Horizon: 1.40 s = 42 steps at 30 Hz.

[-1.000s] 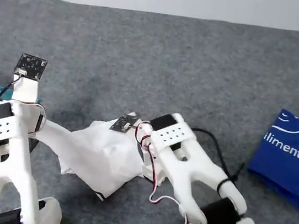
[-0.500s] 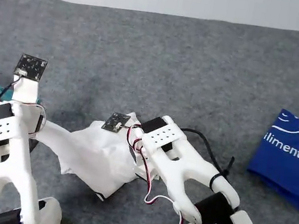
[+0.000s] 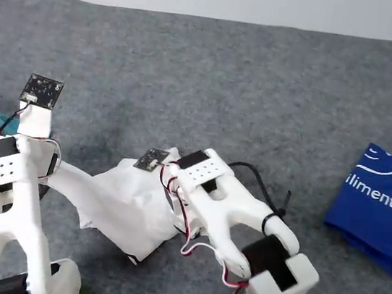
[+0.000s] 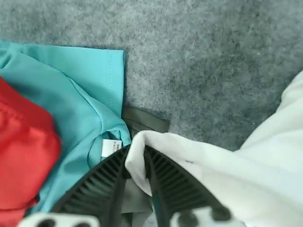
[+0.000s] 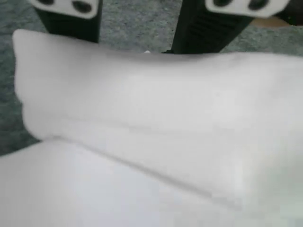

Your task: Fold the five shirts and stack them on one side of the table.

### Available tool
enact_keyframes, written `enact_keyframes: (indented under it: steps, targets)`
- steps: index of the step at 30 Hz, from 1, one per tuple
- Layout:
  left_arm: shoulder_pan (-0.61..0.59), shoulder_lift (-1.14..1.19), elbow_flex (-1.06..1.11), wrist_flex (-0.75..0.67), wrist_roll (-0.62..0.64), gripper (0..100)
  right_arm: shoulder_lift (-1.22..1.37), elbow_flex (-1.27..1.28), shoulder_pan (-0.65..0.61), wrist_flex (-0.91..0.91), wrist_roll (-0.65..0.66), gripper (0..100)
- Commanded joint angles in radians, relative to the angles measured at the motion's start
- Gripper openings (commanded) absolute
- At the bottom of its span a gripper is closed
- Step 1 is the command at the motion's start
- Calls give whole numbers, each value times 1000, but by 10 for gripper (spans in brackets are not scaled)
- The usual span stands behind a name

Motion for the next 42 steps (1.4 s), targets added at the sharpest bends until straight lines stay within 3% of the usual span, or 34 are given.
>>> enact_keyframes:
  steps: [1, 10, 18, 24, 33, 42]
  targets:
    - [-3, -6, -12, -15, -6, 6, 99, -58, -5, 4, -17, 215]
    - [-3, -9, -13, -15, -6, 6, 136, -118, -5, 22, -15, 26]
    - [0, -12, -15, -15, -6, 6, 108, -120, 1, 54, 3, 11]
    - [-5, -14, -71, -2, -2, 6, -153, -123, 18, 143, 34, 11]
    - [3, -14, -424, 236, 152, 6, -570, -322, 237, 303, 124, 11]
    - [180, -14, -897, 402, 249, 6, -659, -736, 446, 302, 172, 11]
